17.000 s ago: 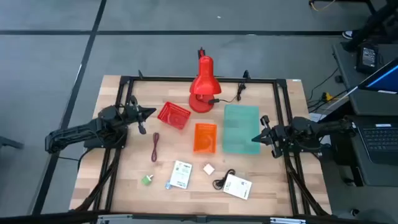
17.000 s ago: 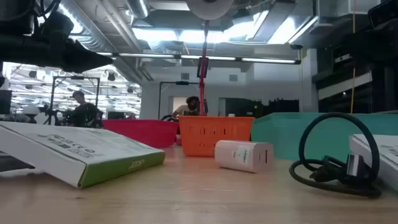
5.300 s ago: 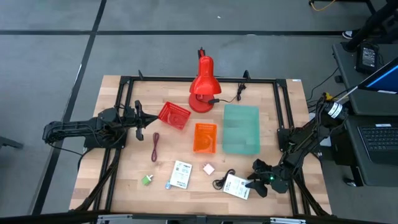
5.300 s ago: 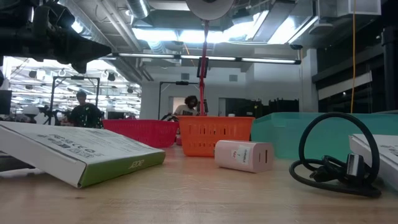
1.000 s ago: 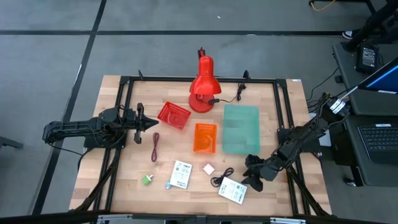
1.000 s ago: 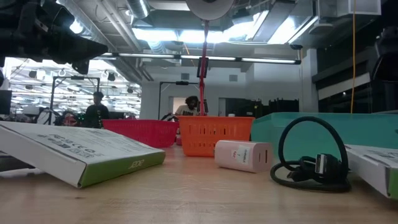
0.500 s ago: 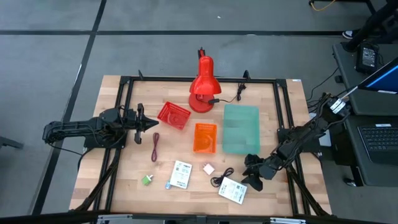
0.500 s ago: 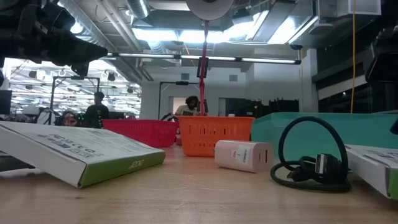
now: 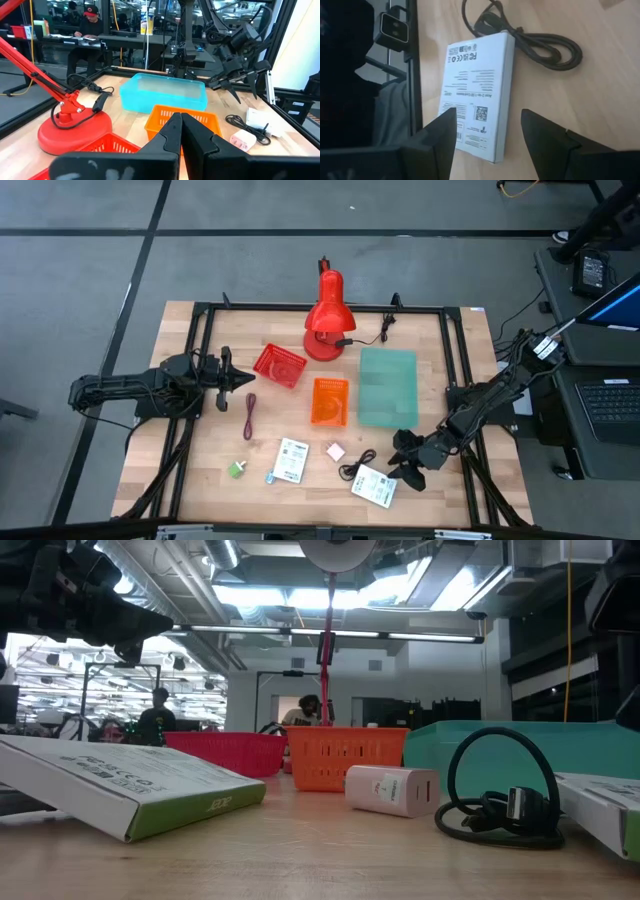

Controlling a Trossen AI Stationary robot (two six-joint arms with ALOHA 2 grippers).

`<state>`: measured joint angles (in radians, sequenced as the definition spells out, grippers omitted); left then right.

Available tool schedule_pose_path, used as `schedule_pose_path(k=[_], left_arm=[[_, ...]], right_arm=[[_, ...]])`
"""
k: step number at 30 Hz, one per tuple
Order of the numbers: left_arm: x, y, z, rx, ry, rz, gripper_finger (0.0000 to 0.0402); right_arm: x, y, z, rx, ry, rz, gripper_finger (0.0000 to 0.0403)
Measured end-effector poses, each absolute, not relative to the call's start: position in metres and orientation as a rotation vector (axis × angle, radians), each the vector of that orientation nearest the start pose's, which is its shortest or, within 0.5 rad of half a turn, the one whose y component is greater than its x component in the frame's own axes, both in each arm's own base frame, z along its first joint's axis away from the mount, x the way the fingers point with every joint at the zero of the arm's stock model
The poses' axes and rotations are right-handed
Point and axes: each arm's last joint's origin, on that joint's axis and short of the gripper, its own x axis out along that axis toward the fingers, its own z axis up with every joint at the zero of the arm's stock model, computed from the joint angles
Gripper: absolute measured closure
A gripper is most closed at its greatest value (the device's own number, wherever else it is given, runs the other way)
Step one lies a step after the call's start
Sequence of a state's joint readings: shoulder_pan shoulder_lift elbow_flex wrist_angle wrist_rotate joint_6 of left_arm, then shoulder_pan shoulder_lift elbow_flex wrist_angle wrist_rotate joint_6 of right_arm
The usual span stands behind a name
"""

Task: Pick and place items into bin
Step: Put the white card reader box into the light blue bin

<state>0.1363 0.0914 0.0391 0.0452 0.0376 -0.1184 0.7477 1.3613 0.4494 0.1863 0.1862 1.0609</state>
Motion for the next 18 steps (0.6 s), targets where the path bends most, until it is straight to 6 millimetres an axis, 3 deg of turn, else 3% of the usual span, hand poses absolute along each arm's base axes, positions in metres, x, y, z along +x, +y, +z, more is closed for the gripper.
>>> schedule_pose_path(k=[18], left_arm=[[0.1009,0.0111,0.1744,-0.097,0.002,0.042,0.0398]], right_arm=[[0.1757,0.1545,0.1405,0.648,0.834,0.108,0.0202]])
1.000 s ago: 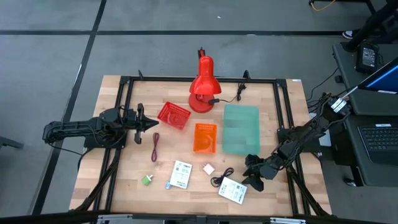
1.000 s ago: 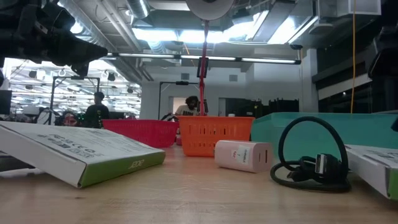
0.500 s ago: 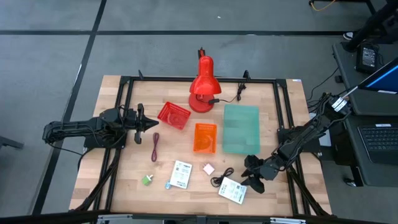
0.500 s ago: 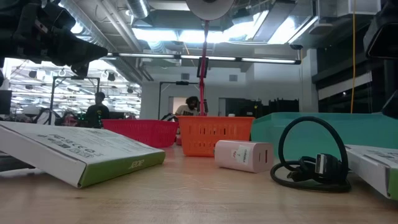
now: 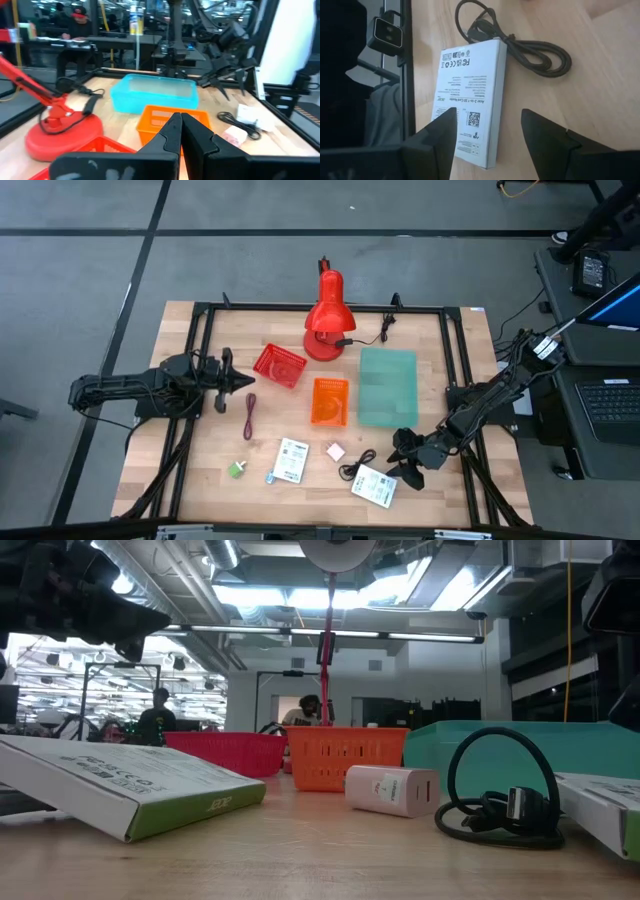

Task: Pick and place items into bin
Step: Put the white card reader box into the light blue bin

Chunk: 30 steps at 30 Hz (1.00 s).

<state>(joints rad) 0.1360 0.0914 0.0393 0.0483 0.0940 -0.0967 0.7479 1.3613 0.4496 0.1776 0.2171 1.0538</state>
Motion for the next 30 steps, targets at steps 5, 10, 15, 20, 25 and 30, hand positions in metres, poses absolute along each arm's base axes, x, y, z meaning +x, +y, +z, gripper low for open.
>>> schedule_pose_path(k=[5,10,15,20,25,30], left_arm=[[0.101,0.008,0.174,-0.103,0.004,0.013,0.0398],[0.102,0.005,0.174,-0.101,0.005,-0.001,0.0398],[0.102,0.003,0.174,-0.102,0.006,-0.02,0.0398],[0.102,0.002,0.174,-0.11,0.007,-0.031,0.0398],[0.102,0.002,0.174,-0.11,0.007,-0.034,0.0398],[0.102,0.002,0.174,-0.11,0.007,-0.033,0.0398]], right_arm=[[0.177,0.155,0.142,0.649,0.838,0.104,0.0203],[0.182,0.16,0.152,0.631,0.847,0.081,0.0203],[0.187,0.165,0.164,0.602,0.829,0.068,0.0202],[0.183,0.174,0.17,0.6,0.796,0.068,0.0203],[0.178,0.178,0.17,0.58,0.754,0.042,0.0202],[0.177,0.179,0.17,0.57,0.743,0.037,0.0202]])
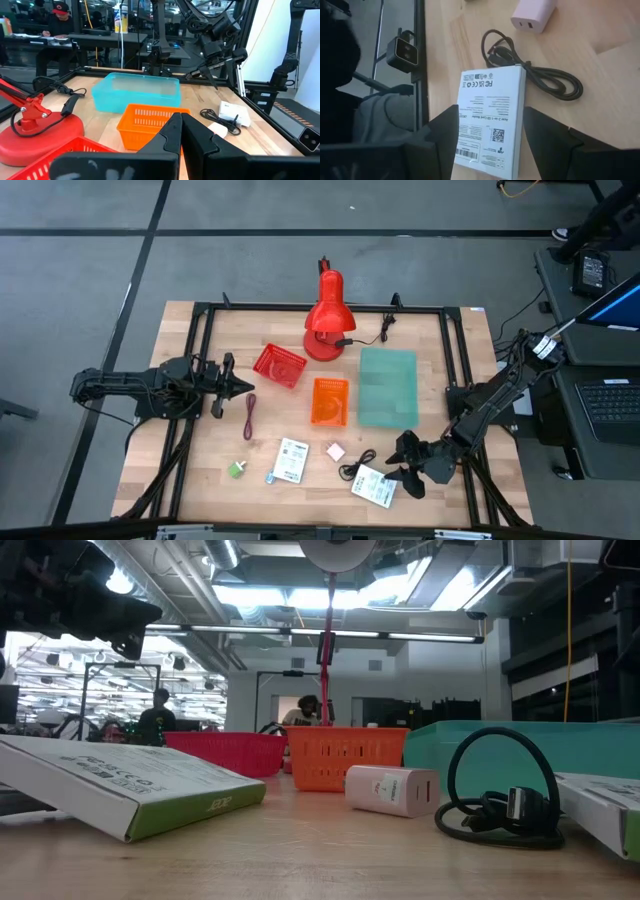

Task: Pick and place items into bin
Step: Put the white card reader box into the light blue bin

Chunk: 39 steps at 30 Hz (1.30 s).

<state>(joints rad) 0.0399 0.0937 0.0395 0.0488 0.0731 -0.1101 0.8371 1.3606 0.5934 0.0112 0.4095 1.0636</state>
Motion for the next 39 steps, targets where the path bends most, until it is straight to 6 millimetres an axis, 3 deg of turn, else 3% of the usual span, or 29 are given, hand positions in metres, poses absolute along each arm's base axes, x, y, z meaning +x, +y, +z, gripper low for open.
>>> schedule_pose_path(k=[9,14,20,26,39], left_arm=[[0.102,0.002,0.174,-0.113,0.008,-0.031,0.0398],[0.102,0.002,0.174,-0.111,0.007,-0.031,0.0398],[0.102,0.002,0.174,-0.11,0.007,-0.031,0.0398],[0.102,0.002,0.174,-0.11,0.008,-0.031,0.0398],[0.102,0.002,0.174,-0.11,0.007,-0.031,0.0398]], right_arm=[[0.175,0.176,0.166,0.551,0.778,-0.004,0.0202],[0.168,0.184,0.162,0.573,0.783,-0.005,0.0205],[0.164,0.198,0.158,0.612,0.805,-0.022,0.0234],[0.172,0.212,0.165,0.588,0.816,-0.023,0.0264],[0.172,0.204,0.165,0.536,0.823,-0.094,0.0285]])
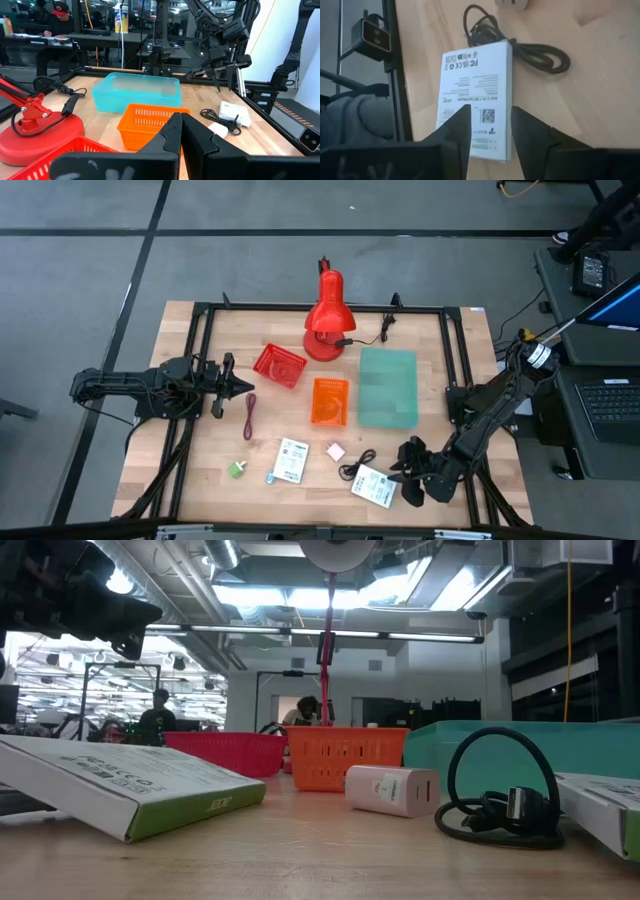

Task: Pick and place items into bin
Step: Put the white card reader box into the light blue bin

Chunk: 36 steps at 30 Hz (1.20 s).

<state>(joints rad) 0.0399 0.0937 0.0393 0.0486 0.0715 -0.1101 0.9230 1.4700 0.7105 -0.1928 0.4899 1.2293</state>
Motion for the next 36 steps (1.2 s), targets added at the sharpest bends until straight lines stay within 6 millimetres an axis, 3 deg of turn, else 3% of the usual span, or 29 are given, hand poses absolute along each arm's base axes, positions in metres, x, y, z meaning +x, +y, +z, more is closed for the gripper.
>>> schedule_pose_path(k=[13,19,25,36], left_arm=[[0.102,0.002,0.174,-0.11,0.007,-0.031,0.0398],[0.102,0.002,0.174,-0.11,0.008,-0.031,0.0398],[0.102,0.002,0.174,-0.11,0.008,-0.031,0.0398],[0.102,0.002,0.174,-0.084,0.007,-0.031,0.0398]], right_arm=[[0.17,0.204,0.163,0.55,0.871,-0.093,0.0286],[0.15,0.202,0.157,0.572,0.878,-0.245,0.0286],[0.136,0.211,0.158,0.598,0.803,-0.251,0.0286],[0.134,0.213,0.158,0.733,0.792,-0.301,0.0285]])
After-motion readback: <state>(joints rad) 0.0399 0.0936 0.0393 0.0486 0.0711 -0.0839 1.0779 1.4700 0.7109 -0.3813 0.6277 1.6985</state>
